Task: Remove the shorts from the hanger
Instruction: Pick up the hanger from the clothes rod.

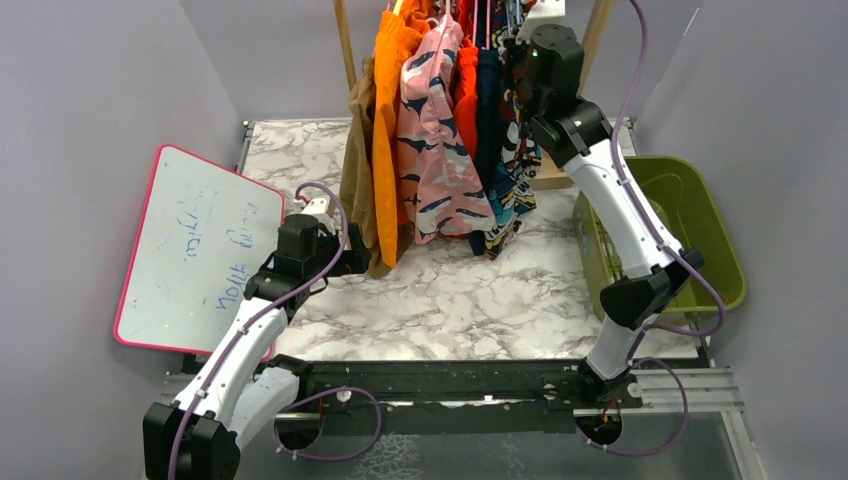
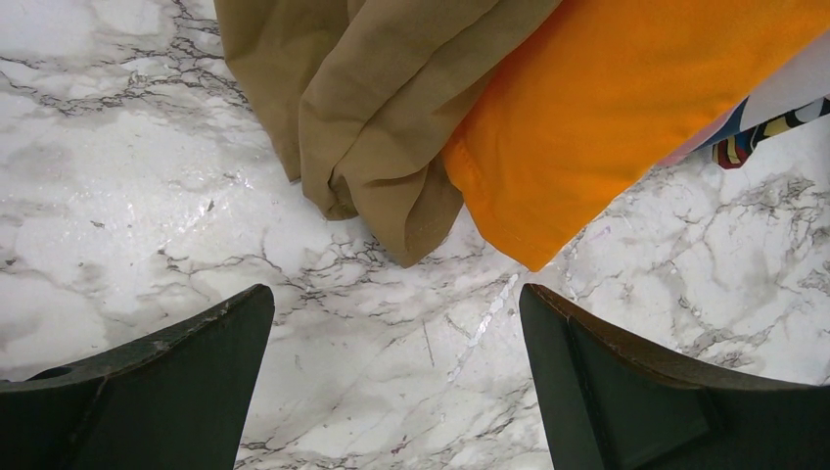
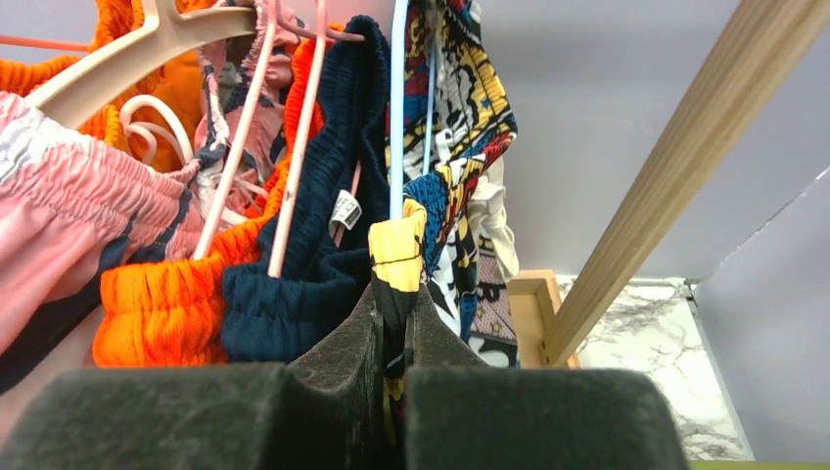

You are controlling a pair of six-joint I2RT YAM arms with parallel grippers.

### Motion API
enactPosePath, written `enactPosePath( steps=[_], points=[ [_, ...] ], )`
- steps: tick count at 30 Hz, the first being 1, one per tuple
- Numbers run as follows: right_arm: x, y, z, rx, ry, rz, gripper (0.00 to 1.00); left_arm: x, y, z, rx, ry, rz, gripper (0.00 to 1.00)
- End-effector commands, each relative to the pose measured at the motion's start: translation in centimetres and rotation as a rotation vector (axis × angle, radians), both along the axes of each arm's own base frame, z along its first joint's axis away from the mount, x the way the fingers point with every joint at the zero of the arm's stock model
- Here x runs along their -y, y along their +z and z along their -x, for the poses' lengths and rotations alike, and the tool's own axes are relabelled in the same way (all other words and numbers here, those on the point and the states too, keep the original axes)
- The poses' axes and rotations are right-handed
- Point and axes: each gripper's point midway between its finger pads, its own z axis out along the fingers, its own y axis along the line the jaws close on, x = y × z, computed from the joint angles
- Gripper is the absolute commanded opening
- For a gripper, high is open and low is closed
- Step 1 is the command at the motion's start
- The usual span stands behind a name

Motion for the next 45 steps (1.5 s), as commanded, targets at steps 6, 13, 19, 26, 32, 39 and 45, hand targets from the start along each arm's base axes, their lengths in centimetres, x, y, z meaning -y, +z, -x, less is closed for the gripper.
enactPosePath(
  steps=[6, 13, 19, 26, 32, 39, 45],
  points=[
    [2.5, 4.5, 6.8, 0.107, 0.066, -0.137, 0.01, -0.5, 1.9, -0.6, 0.063, 0.023, -0.010, 0.99],
    [2.9, -2.1, 14.0, -0.082, 0.217, -0.214, 0.01, -0.8, 2.6, -0.6, 0.092, 0.041, -0.012, 0.99],
    [4.0, -8.2, 21.2, -0.235, 0.299, -0.321, 0.01, -1.0, 3.1, -0.6, 0.109, 0.050, -0.011, 0.99],
    [6.3, -16.9, 28.7, -0.490, 0.255, -0.456, 0.01, -1.0, 3.1, -0.5, 0.111, 0.050, -0.008, 0.99],
    [5.6, -20.5, 33.8, -0.664, 0.357, -0.494, 0.01, -0.8, 3.4, -0.3, 0.119, 0.037, 0.001, 0.99],
    [1.8, -20.2, 39.0, -0.720, 0.754, -0.513, 0.01, -0.2, 4.6, 0.1, 0.152, 0.005, 0.035, 0.99],
    [1.0, -19.7, 40.5, -0.708, 0.892, -0.471, 0.01, 0.1, 6.1, 0.8, 0.209, -0.018, 0.066, 0.99]
  ],
)
